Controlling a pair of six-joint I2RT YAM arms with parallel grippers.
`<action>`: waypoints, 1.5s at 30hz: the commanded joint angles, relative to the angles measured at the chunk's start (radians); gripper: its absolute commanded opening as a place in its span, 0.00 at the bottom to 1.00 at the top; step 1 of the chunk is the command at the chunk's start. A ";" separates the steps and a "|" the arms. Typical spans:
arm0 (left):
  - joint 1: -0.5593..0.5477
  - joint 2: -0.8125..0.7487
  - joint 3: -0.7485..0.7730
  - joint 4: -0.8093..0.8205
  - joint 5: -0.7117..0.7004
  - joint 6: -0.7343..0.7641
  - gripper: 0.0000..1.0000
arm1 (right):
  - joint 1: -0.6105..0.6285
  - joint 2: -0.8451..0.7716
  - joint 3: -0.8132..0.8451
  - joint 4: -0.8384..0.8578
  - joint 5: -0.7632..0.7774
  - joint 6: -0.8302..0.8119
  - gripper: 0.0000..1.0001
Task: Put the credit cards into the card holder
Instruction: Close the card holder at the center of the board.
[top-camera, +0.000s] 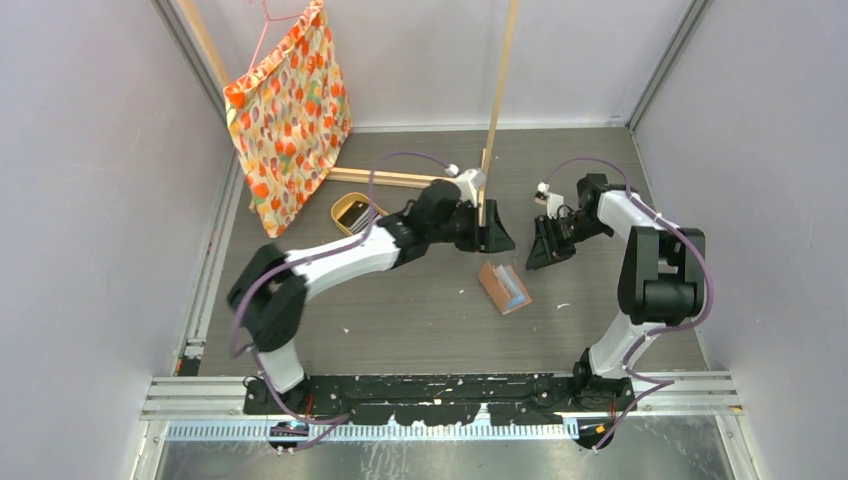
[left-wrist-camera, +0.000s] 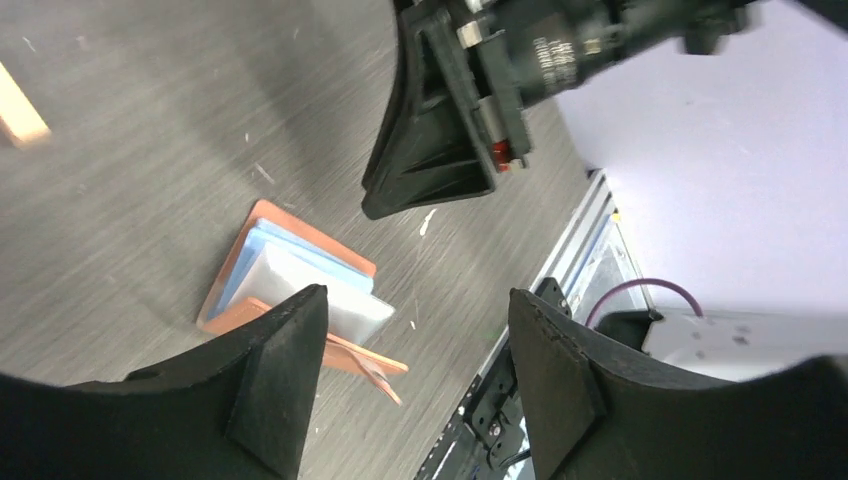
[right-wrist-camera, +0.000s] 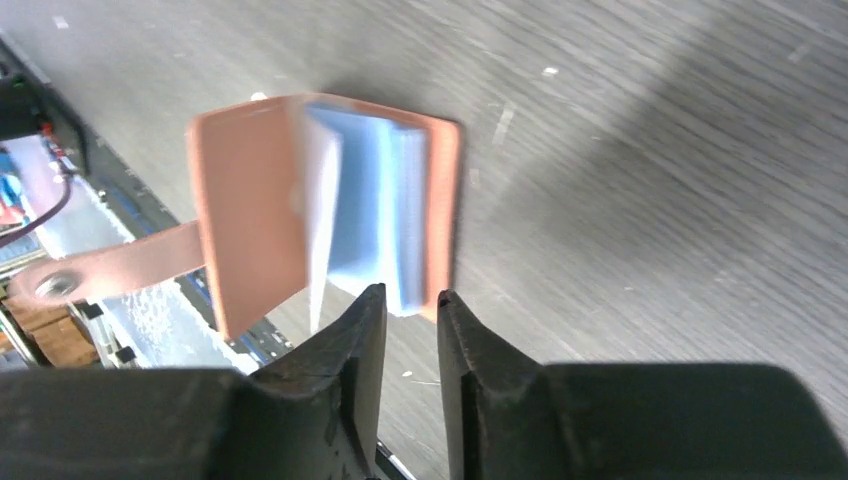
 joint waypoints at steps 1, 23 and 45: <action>0.004 -0.256 -0.125 -0.068 -0.123 0.185 0.68 | -0.015 -0.142 0.001 -0.074 -0.200 -0.116 0.33; -0.073 -0.090 -0.599 0.540 -0.101 -0.335 0.61 | 0.116 0.097 0.022 -0.039 0.093 0.000 0.30; -0.071 0.159 -0.496 0.650 -0.149 -0.438 0.60 | 0.226 0.253 0.115 -0.131 -0.055 0.019 0.27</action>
